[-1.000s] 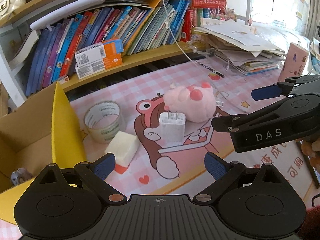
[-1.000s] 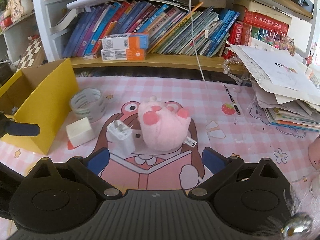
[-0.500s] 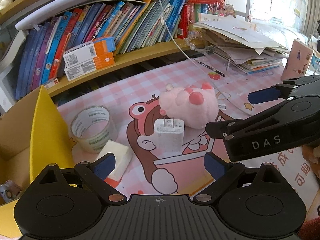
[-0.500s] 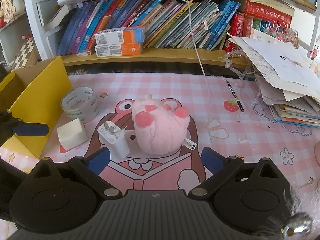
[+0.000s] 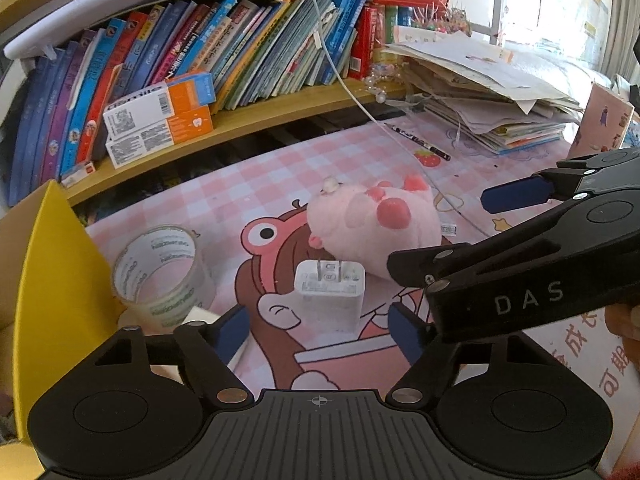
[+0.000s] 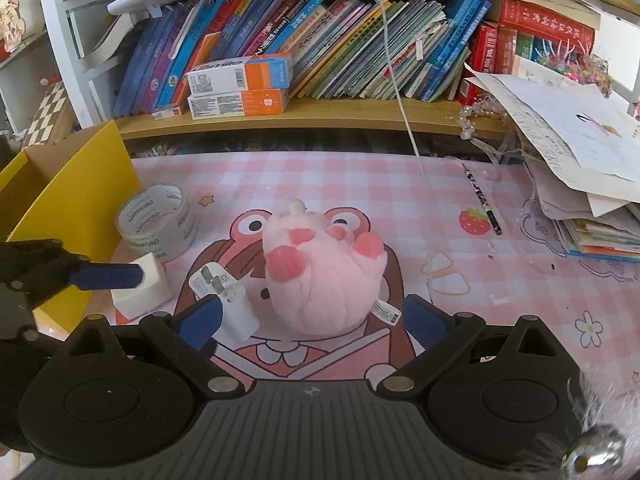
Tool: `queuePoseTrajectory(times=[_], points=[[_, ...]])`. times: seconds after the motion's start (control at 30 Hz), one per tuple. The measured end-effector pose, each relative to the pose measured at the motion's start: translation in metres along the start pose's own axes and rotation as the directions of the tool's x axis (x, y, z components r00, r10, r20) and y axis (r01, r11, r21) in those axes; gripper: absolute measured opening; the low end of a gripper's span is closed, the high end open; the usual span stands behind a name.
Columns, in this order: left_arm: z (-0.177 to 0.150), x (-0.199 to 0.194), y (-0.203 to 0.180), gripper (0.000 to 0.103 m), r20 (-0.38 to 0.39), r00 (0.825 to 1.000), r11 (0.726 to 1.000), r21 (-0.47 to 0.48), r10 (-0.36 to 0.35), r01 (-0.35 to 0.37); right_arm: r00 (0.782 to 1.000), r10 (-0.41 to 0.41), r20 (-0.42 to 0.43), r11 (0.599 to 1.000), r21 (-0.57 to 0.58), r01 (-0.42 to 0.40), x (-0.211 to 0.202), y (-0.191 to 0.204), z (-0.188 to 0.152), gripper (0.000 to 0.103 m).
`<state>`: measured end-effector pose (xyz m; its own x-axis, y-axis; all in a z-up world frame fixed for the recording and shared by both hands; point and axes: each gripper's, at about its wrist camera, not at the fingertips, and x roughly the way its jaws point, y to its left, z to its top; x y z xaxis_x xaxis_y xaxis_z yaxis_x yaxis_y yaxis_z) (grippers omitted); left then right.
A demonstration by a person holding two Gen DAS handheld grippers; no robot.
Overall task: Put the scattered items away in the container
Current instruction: 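Move the left tool to the white charger while the right tool approaches the pink plush pig, then close the left gripper on the white charger while the right gripper closes on the plush pig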
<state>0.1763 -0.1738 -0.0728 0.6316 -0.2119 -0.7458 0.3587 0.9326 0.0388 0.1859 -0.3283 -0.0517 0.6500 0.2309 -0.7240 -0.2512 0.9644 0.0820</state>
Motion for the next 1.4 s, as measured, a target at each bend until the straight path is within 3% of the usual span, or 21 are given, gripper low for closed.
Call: queuePoseTrajectory(times=[0.17,0.53,1.03,1.27,1.4], points=[[0.003,0.010,-0.002,0.066,-0.006,1.000,1.000,0.013,-0.010,0.010,1.000,0.004,-0.005,1.000,-0.005,-0.004,0.006,0.001,0.004,0.097],[0.007,0.036,-0.003,0.065,-0.023,1.000,1.000,0.013,-0.010,0.010,0.999,-0.015,-0.030,1.000,-0.011,0.015,0.027,-0.007,0.011,0.097],[0.006,0.056,0.003,0.051,-0.055,0.998,1.000,0.000,-0.028,0.028,0.997,-0.007,-0.075,1.000,-0.002,0.007,0.060,-0.017,0.021,0.096],[0.004,0.058,0.002,0.042,-0.051,0.997,0.999,0.010,-0.049,0.050,0.996,0.008,-0.084,1.000,0.000,-0.008,0.067,-0.017,0.022,0.089],[0.003,0.057,0.003,0.042,-0.049,0.997,0.998,0.011,-0.057,0.058,0.996,0.022,-0.089,1.000,0.003,-0.022,0.069,-0.017,0.022,0.075]])
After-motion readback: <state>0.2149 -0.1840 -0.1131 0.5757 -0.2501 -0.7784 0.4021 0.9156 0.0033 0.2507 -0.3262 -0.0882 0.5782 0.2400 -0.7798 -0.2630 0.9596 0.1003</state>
